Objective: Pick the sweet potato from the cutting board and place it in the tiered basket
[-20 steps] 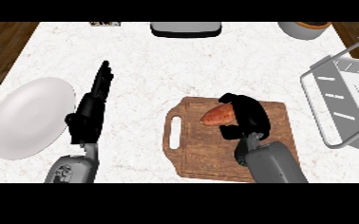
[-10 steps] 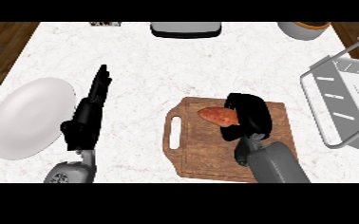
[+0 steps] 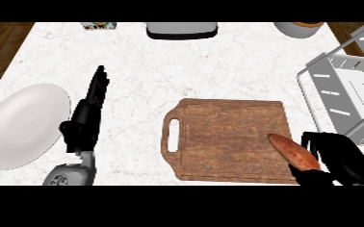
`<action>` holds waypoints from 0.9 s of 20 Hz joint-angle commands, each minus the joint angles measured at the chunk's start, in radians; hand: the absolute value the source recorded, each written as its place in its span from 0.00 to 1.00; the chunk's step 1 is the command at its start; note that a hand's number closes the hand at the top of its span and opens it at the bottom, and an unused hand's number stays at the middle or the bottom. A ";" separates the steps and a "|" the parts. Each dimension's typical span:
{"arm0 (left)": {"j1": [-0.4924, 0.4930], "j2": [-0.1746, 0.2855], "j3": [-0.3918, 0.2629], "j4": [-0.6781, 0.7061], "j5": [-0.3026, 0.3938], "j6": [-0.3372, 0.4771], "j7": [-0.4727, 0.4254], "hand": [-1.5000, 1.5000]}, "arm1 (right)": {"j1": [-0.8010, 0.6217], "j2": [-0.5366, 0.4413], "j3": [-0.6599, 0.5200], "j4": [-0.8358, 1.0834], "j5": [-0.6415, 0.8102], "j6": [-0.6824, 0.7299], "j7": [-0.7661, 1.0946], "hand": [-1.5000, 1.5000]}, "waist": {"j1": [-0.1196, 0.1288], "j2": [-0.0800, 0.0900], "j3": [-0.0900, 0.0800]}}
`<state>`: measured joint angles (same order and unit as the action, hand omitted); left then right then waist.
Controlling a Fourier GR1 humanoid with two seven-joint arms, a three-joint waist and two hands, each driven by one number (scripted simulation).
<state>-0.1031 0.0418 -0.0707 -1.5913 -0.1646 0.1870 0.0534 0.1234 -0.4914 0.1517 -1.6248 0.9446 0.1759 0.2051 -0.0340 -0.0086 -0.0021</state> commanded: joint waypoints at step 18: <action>0.029 -0.001 -0.002 -0.009 0.010 -0.023 -0.032 0.50 | 0.110 -0.398 -1.021 -0.335 -0.727 0.483 0.037 1.00 | 0.024 0.005 0.001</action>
<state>-0.1148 0.0432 -0.0621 -1.5819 -0.1551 0.1707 0.0482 0.2736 -0.8271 -0.7170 -2.0211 0.3259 0.5552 0.2308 -0.0248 -0.0057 -0.0021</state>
